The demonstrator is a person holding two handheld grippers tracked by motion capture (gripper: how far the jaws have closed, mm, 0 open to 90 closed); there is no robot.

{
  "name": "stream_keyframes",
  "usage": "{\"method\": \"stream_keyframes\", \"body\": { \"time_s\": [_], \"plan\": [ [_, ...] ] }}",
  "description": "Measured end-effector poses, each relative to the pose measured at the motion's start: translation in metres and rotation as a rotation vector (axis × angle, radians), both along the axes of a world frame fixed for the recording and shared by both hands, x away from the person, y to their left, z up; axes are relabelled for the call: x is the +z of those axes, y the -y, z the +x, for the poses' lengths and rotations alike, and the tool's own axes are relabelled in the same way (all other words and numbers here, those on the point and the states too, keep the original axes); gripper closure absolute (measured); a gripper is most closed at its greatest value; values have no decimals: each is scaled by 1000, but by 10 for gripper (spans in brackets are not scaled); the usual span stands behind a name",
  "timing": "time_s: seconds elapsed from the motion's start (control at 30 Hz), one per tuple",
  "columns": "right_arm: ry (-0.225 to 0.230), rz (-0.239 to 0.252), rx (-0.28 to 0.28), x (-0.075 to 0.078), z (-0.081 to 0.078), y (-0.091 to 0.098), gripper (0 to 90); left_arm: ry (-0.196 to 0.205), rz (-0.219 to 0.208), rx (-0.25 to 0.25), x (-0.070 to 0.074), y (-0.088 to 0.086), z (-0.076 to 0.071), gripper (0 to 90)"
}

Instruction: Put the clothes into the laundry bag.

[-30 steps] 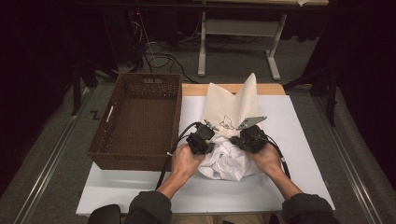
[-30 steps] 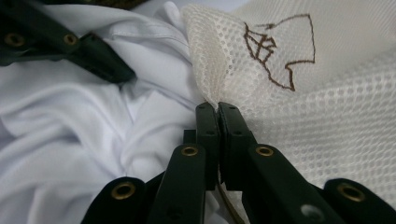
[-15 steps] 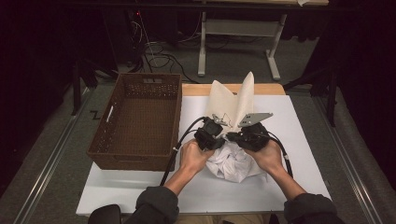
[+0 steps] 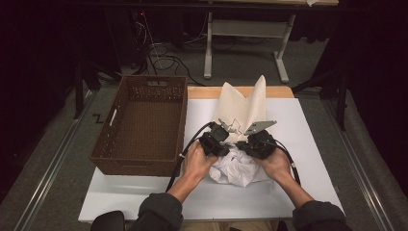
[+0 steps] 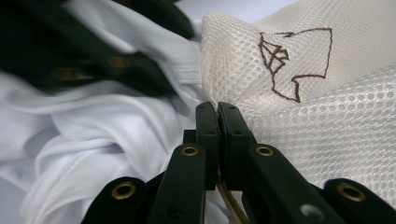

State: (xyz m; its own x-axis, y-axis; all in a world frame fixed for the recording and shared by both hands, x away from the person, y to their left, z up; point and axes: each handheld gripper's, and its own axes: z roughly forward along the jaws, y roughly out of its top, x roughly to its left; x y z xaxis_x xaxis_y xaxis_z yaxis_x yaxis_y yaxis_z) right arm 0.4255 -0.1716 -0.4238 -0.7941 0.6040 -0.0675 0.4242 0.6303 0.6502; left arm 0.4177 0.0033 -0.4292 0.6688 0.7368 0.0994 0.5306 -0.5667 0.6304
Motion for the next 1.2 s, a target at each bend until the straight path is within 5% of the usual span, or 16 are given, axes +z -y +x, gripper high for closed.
{"method": "stream_keyframes", "body": {
  "time_s": [0.2, 0.43, 0.73, 0.9, 1.2],
  "plan": [
    [13, -40, -15, -7, 5, -1, 890, -33, -49, -17, 2, -13, -17, 570],
    [-2, -27, -36, -7, 8, 1, 890, -56, -88, -59, -1, -13, -14, 855],
    [62, 58, 19, 21, -4, -2, 890, -68, -95, -89, -4, 11, 1, 873],
    [60, 91, 30, 20, -8, -1, 891, -85, -123, -82, -10, 17, 8, 875],
    [37, 115, 49, 16, -4, -7, 891, -91, -159, -131, -7, 18, -1, 877]
  ]
}}
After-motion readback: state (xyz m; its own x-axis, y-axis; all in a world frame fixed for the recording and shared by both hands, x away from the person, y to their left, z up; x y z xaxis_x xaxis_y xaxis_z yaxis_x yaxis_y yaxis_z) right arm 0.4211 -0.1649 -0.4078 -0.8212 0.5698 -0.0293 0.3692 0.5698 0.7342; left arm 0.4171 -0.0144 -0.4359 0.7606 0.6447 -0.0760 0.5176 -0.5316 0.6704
